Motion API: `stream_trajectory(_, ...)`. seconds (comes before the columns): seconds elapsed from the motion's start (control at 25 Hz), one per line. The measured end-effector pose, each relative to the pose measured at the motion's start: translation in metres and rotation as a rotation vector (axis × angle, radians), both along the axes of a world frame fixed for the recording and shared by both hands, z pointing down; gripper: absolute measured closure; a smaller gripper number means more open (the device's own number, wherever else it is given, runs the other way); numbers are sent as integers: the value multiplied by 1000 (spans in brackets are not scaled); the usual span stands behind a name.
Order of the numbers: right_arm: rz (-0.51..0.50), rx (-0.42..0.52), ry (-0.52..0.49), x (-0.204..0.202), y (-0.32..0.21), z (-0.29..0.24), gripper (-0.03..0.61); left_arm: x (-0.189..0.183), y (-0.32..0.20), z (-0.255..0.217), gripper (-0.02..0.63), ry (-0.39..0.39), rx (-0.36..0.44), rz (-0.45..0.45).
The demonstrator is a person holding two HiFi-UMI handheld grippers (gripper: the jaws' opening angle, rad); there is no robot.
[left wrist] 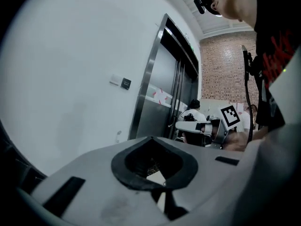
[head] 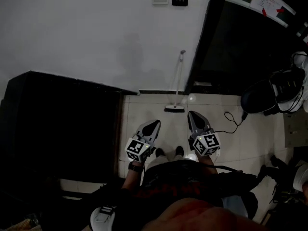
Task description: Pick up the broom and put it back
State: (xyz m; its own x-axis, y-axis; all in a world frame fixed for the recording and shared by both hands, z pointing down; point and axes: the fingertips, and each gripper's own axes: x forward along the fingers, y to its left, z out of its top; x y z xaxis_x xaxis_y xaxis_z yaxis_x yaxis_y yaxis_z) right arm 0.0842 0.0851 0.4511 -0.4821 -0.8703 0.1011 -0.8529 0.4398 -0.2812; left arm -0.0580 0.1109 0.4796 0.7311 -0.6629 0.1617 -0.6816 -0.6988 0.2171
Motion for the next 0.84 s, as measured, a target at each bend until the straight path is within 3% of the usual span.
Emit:
stream_trajectory(0.28, -25, -10, 1, -4, 17, -5, 578, 11, 14, -17, 611, -71, 23, -4)
stream_trajectory(0.64, -31, -20, 28, -1, 14, -3, 578, 22, 0, -27, 611, -62, 36, 14)
stream_trajectory(0.84, -38, -6, 29, -3, -1, -9, 578, 17, -21, -35, 611, -77, 46, -27)
